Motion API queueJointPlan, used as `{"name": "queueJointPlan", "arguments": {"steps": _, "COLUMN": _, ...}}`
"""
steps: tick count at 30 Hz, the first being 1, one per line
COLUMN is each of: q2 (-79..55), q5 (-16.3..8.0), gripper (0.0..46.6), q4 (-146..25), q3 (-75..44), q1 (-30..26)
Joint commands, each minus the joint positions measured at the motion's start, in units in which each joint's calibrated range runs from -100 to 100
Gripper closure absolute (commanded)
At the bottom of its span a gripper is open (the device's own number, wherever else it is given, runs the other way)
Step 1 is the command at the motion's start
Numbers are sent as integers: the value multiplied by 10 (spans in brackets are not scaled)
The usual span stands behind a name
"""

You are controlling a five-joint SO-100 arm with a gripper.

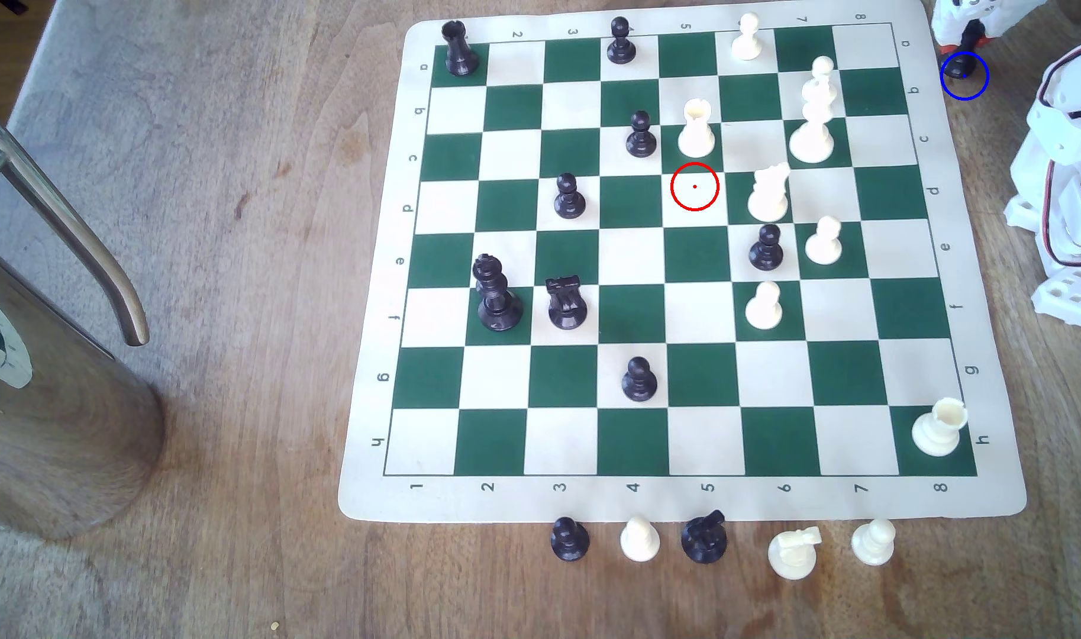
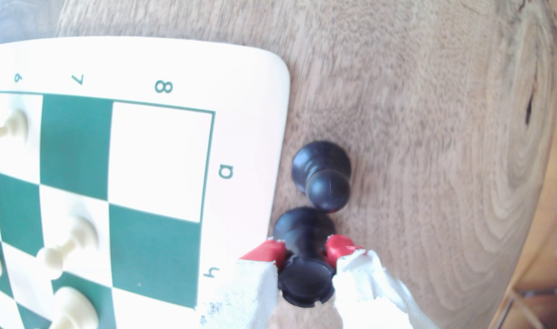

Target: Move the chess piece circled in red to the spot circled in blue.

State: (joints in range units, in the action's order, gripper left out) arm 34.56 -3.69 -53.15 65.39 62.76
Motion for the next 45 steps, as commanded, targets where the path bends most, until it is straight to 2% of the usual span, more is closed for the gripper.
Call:
{"name": "queueJointPlan", "arguments": {"steps": 1, "q2": 1, "q5": 10, "gripper": 463, "q4": 0, "q3": -14, "q1": 11}}
{"name": "queueJointPlan", "arguments": {"steps": 9, "q2": 11, "q5": 19, "gripper": 463, "q4": -15, "q3": -18, "q1": 24}}
{"name": "queueJointPlan", "arguments": {"steps": 14, "q2": 22, "q5": 17, "gripper": 338, "q4": -20, "q3": -18, "q1": 25}}
{"name": "queueJointPlan", "arguments": {"steps": 23, "q2": 42, "q5": 18, "gripper": 269, "q4": -39, "q3": -17, "q1": 24}}
{"name": "queueJointPlan", "arguments": {"steps": 31, "q2": 106, "q5": 20, "gripper": 255, "q4": -106, "q3": -18, "q1": 9}}
{"name": "queueJointPlan", "arguments": {"steps": 37, "q2": 174, "q5": 34, "gripper": 238, "q4": -197, "q3": -18, "q1": -3}}
{"name": "queueJointPlan", "arguments": {"steps": 40, "q2": 214, "q5": 36, "gripper": 225, "q4": -242, "q3": -26, "q1": -27}}
{"name": "queueJointPlan", "arguments": {"steps": 44, "q2": 269, "q5": 26, "gripper": 207, "q4": -312, "q3": -54, "q1": -123}}
{"name": "queueJointPlan", "arguments": {"steps": 45, "q2": 282, "q5": 18, "gripper": 205, "q4": -324, "q3": -58, "q1": -169}}
